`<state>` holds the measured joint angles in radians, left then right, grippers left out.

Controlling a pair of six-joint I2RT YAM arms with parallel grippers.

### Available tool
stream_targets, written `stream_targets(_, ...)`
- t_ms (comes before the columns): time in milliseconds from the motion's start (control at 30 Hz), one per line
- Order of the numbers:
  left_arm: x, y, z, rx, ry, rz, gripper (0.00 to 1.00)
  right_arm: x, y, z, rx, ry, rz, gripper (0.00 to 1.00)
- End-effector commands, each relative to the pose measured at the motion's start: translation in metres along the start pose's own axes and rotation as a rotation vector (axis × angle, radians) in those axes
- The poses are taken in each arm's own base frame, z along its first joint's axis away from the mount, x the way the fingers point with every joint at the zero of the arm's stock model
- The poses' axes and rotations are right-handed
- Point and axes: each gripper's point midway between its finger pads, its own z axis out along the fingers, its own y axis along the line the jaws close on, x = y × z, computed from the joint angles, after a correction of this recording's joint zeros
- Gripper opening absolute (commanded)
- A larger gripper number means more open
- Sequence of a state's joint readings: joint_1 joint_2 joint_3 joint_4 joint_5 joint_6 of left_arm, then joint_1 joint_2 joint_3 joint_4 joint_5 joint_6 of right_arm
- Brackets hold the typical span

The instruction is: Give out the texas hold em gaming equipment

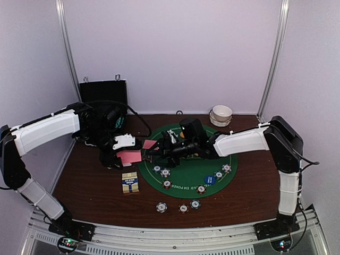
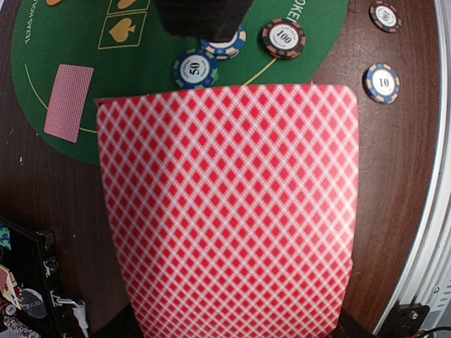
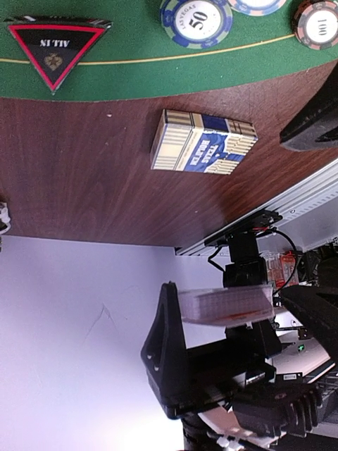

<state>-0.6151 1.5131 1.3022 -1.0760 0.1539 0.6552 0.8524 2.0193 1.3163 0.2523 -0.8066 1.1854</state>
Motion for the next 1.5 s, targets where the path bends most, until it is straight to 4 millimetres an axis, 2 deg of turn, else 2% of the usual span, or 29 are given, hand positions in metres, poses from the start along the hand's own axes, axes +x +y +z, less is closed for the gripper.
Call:
stream_targets(0,-0.009,0.005,-0.009,-0.012,-0.038,-0.009,0.00,-0.001,0.047,-0.007,-0.098,-0.023,-0.070,0.68)
stream_targets(367,-0.008,0.005,-0.009,-0.012,-0.037,-0.009,0.00,0.006,0.059,0.019,-0.166,0.017,-0.056,0.61)
stream_targets(533,-0.008,0.005,-0.009,-0.015,-0.035,-0.009,0.00,0.006,0.056,0.025,-0.166,0.024,-0.044,0.57)
stream_targets(767,-0.008,0.004,-0.009,-0.012,-0.037,-0.010,0.00,0.001,0.055,0.037,-0.192,0.032,-0.012,0.34)
stream_targets(1033,-0.002,0.004,-0.005,-0.015,-0.009,-0.007,0.00,0.000,0.071,0.025,-0.231,0.028,-0.019,0.10)
stream_targets(1200,-0.001,0.006,-0.004,-0.019,-0.002,-0.007,0.00,0.000,0.077,0.017,-0.263,0.025,-0.005,0.01)
stream_targets(1333,0.001,0.006,-0.004,-0.027,0.004,-0.004,0.00,-0.001,0.074,0.010,-0.279,0.019,0.016,0.00)
stream_targets(1467,0.000,0.006,-0.005,-0.028,0.002,-0.002,0.00,-0.010,0.070,-0.005,-0.276,-0.006,0.022,0.00)
